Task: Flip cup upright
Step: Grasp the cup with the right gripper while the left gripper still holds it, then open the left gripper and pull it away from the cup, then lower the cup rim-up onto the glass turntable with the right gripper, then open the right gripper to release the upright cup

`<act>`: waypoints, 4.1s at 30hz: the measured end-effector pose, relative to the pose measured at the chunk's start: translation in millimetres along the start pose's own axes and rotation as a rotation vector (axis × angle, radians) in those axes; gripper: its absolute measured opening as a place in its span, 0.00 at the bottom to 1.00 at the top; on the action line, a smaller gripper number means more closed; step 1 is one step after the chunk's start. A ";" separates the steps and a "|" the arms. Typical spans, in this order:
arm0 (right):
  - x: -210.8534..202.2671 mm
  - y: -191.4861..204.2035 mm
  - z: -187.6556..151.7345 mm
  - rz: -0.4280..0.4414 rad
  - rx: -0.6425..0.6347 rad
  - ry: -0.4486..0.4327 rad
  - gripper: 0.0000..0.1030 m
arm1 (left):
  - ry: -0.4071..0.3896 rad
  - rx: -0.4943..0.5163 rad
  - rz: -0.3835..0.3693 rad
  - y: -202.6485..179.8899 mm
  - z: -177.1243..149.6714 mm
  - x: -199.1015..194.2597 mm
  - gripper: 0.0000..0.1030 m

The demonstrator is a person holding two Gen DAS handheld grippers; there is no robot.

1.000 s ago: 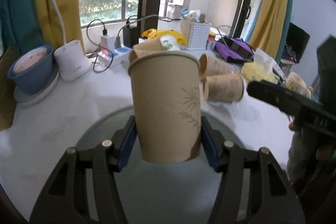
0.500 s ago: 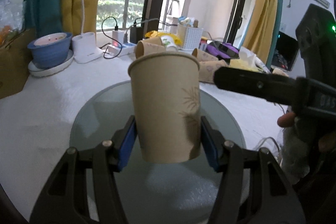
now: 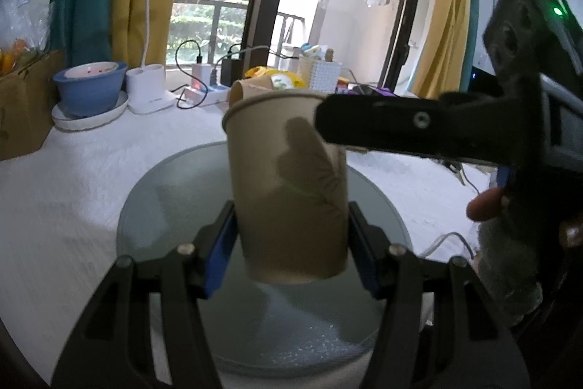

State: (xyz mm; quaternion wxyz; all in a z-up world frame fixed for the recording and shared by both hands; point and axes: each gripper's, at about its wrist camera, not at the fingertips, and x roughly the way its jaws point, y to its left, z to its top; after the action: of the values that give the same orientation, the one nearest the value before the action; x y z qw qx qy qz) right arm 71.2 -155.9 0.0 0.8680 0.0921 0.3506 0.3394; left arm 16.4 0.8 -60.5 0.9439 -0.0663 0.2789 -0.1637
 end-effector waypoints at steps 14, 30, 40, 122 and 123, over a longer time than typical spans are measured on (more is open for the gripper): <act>18.0 5.3 0.1 0.071 0.005 0.057 0.81 | -0.071 0.025 -0.106 -3.0 -11.7 -11.5 0.58; 18.9 1.3 -0.2 0.105 0.020 0.066 0.70 | -0.100 0.062 -0.099 -8.1 -13.9 -16.5 0.59; 14.6 2.4 7.6 0.041 -0.009 0.025 0.68 | -0.045 0.052 -0.082 -4.6 -12.2 -6.4 0.72; 64.0 3.2 -22.3 -0.328 -0.229 -0.058 0.78 | -0.004 -0.298 0.196 107.8 9.6 -8.5 0.72; 61.7 3.6 -22.3 -0.325 -0.227 -0.063 0.78 | -0.005 -0.297 0.197 106.4 10.6 -9.3 0.72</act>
State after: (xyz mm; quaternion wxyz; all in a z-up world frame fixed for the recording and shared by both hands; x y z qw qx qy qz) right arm 86.7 -114.5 -48.7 0.9266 -0.0538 0.2930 0.2294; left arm 43.9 104.2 -70.0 0.9359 -0.1779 0.3029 -0.0274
